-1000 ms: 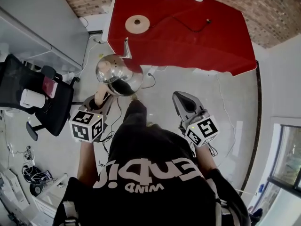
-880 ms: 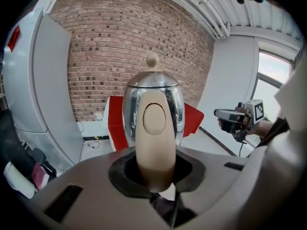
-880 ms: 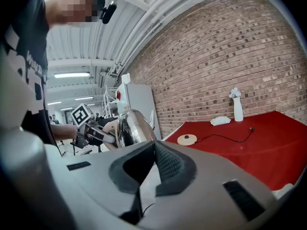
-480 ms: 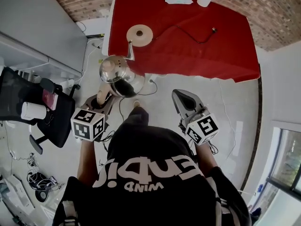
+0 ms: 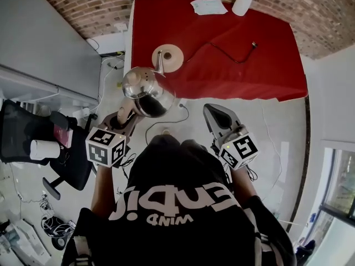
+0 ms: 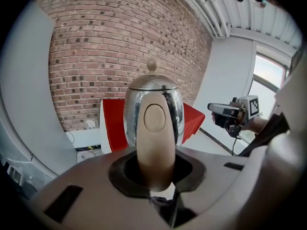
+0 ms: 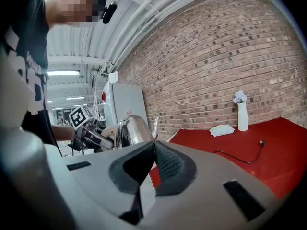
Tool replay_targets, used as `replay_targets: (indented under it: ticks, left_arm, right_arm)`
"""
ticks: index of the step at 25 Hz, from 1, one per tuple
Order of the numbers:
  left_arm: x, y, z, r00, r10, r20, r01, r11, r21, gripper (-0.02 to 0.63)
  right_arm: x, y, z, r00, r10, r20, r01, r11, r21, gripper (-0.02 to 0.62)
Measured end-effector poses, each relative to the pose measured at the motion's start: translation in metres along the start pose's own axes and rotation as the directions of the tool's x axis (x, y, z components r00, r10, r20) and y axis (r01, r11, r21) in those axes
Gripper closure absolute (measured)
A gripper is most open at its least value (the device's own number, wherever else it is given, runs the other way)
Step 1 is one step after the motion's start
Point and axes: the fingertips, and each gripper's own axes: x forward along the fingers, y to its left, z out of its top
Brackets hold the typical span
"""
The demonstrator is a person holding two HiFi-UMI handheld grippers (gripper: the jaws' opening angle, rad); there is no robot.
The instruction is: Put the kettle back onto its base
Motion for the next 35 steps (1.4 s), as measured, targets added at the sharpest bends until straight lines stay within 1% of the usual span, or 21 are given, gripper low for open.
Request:
replay_targets:
  ticks: [4,11,21,28,35]
  left_arm:
    - [0.009,0.010,0.010,1.000,-0.008,-0.004,0.008,1.000,-0.001,0.529]
    - [0.025,0.012,0.027,1.000,-0.015,-0.002,0.015,0.999,-0.029,0.529]
    - [0.044,0.022,0.049,1.000,0.019,0.004,-0.019,1.000,-0.015,0.529]
    - [0.060,0.032,0.070,1.000,0.024,0.018,-0.024,1.000,-0.010,0.529]
    - [0.089,0.041,0.093,0.999,0.017,0.031,-0.018,1.000,0.011,0.530]
  right_arm:
    - [0.010,-0.006,0.008,1.000,-0.010,-0.006,0.010,1.000,-0.004,0.574]
    - [0.021,-0.027,0.018,1.000,-0.008,-0.010,0.008,1.000,0.001,0.574]
    - [0.033,-0.047,0.021,1.000,0.013,0.003,-0.013,1.000,0.001,0.574]
    - [0.037,-0.059,0.024,1.000,0.005,0.012,-0.006,1.000,0.004,0.574]
    - [0.034,-0.076,0.023,1.000,-0.016,0.013,0.016,1.000,0.008,0.574]
